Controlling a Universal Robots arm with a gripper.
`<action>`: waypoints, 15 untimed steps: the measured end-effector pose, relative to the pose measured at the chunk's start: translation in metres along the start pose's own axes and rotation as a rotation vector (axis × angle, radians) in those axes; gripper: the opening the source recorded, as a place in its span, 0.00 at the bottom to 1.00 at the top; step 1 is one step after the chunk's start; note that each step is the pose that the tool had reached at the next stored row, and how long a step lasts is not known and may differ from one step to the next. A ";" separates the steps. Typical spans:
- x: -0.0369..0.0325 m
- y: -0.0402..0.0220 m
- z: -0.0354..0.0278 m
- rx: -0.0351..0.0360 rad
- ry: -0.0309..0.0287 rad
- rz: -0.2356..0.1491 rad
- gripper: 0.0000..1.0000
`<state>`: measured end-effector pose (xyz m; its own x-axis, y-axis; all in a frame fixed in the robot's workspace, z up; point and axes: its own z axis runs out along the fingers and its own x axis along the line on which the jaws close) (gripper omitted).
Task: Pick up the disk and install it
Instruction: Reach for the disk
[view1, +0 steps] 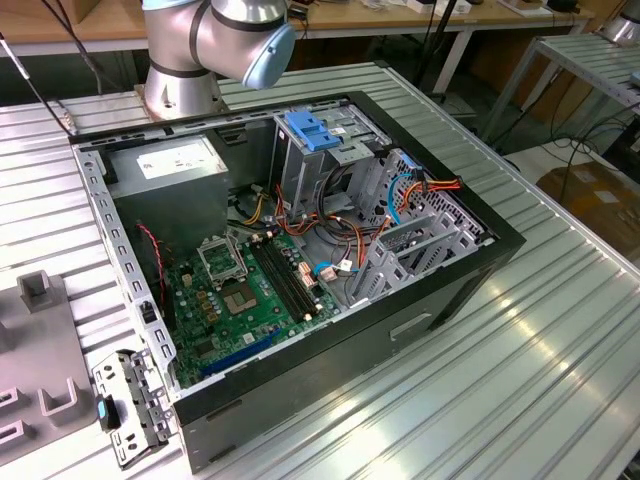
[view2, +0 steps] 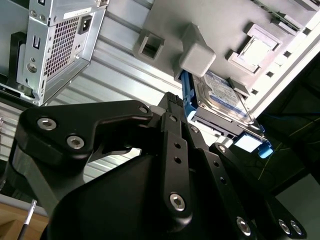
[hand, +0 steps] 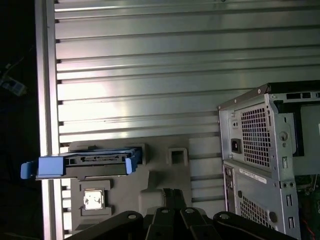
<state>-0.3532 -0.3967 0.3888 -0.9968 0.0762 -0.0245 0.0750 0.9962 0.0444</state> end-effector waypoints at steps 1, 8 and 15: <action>0.0011 -0.0001 0.0000 0.0000 0.0000 0.000 0.11; 0.0100 -0.0008 0.0000 0.0000 0.0000 0.000 0.11; 0.0193 -0.0015 0.0001 0.0000 0.0000 0.000 0.11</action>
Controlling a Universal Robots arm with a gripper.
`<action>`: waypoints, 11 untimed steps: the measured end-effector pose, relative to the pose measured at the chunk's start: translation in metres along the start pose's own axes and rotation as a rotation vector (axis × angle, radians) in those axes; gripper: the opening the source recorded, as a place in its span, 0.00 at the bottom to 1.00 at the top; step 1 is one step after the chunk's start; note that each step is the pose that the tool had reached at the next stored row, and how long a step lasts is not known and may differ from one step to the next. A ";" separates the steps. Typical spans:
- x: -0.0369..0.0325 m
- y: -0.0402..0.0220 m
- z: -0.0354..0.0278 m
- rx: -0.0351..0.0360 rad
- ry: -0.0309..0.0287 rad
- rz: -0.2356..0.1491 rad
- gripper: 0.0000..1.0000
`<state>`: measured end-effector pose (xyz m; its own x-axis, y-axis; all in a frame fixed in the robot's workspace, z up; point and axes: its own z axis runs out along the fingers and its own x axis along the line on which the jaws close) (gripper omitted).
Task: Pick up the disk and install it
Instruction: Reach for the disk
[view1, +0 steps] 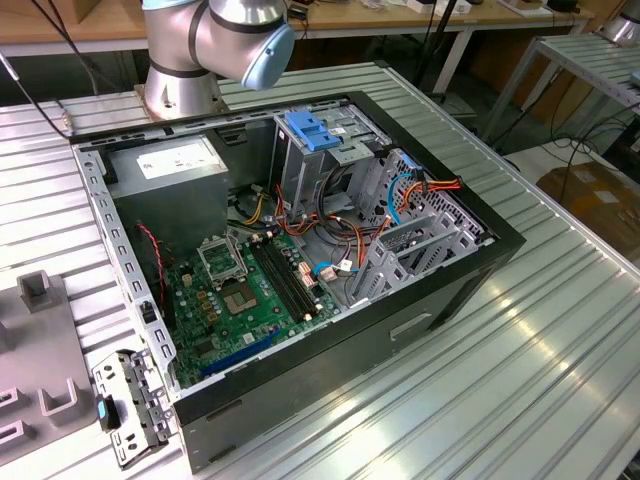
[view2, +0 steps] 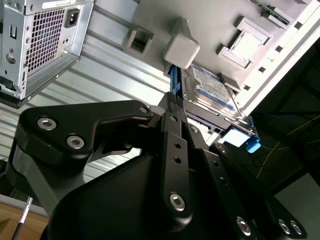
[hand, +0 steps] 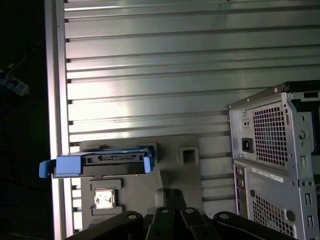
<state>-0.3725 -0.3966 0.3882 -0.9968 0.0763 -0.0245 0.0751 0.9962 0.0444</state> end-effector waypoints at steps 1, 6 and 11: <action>0.0007 -0.0001 0.0000 0.0000 0.0000 0.000 0.11; 0.0083 -0.0006 0.0000 0.0000 0.0000 0.000 0.11; 0.0172 -0.0013 0.0000 0.0000 -0.0001 0.000 0.11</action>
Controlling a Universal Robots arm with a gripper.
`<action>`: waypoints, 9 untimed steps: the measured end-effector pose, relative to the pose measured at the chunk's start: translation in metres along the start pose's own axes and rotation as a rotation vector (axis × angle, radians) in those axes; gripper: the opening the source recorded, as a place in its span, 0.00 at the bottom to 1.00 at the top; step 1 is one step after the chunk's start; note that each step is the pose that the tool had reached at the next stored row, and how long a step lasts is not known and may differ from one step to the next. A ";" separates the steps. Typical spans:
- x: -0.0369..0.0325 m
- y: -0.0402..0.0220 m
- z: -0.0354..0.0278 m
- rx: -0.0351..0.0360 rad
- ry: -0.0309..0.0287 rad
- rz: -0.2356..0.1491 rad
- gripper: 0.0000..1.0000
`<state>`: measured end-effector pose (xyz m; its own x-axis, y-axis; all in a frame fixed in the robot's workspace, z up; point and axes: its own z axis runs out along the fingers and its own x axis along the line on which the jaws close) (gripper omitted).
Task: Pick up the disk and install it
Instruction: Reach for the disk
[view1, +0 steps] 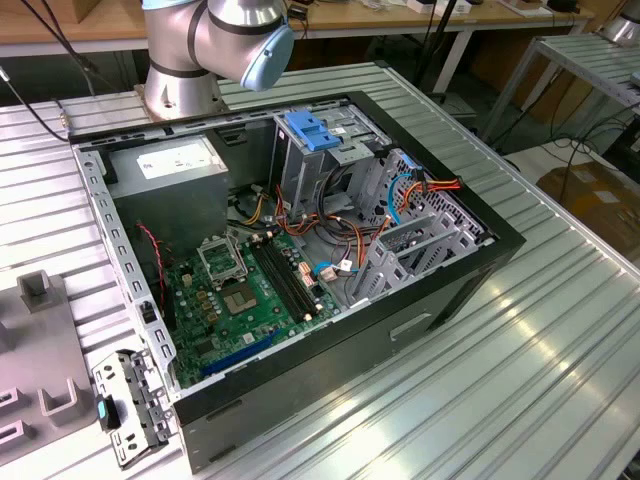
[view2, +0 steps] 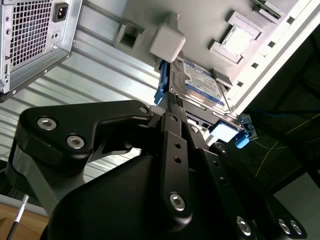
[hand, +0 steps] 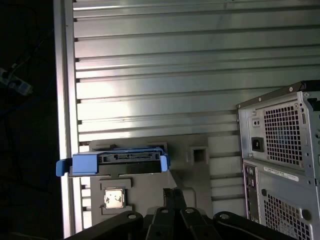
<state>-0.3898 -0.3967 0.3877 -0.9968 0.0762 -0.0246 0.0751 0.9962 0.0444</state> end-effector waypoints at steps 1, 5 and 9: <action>0.0011 -0.0001 0.0000 0.0000 0.0001 0.000 0.11; 0.0050 -0.0003 -0.0001 0.0000 0.0001 0.000 0.11; 0.0088 -0.0007 -0.0001 0.0000 0.0001 0.000 0.11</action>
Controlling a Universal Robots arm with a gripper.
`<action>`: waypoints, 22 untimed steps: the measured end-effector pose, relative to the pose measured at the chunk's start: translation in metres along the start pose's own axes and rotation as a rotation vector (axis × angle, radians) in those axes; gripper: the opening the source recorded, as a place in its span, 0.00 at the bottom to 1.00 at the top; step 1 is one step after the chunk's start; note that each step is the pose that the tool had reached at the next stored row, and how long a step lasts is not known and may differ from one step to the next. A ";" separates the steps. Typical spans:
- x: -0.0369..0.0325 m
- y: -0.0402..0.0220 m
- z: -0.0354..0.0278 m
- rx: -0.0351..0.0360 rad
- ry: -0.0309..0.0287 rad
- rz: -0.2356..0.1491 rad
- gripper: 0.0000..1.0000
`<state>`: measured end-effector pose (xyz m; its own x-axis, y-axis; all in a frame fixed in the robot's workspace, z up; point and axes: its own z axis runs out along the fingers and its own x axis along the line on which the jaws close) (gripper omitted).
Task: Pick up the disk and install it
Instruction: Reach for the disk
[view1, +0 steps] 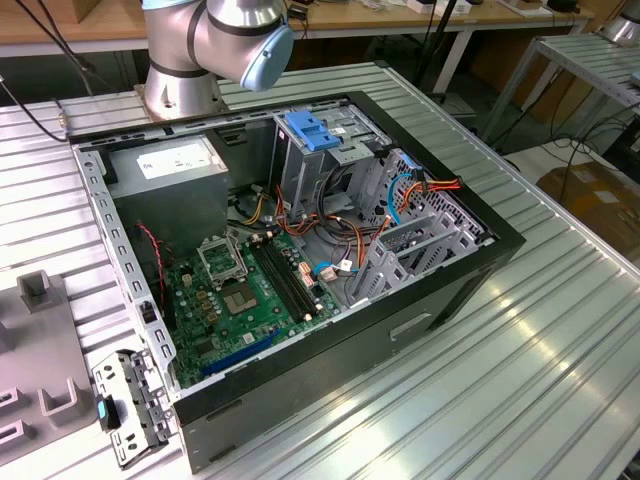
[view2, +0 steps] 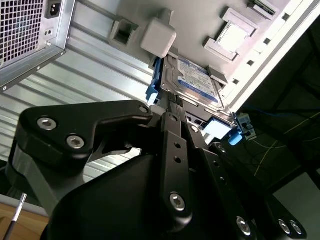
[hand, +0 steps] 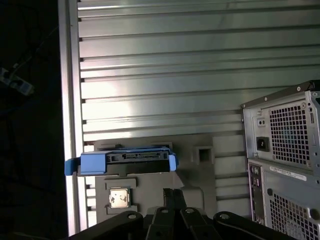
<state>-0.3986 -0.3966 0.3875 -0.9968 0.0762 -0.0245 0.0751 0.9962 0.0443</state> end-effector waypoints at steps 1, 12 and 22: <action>0.0016 -0.0001 -0.0001 0.0001 0.0001 0.000 0.11; 0.0149 -0.0011 -0.0001 0.0000 0.0000 0.000 0.11; 0.0284 -0.0022 -0.0001 0.0000 0.0000 0.000 0.11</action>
<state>-0.4271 -0.3967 0.3869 -0.9968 0.0762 -0.0245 0.0751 0.9962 0.0444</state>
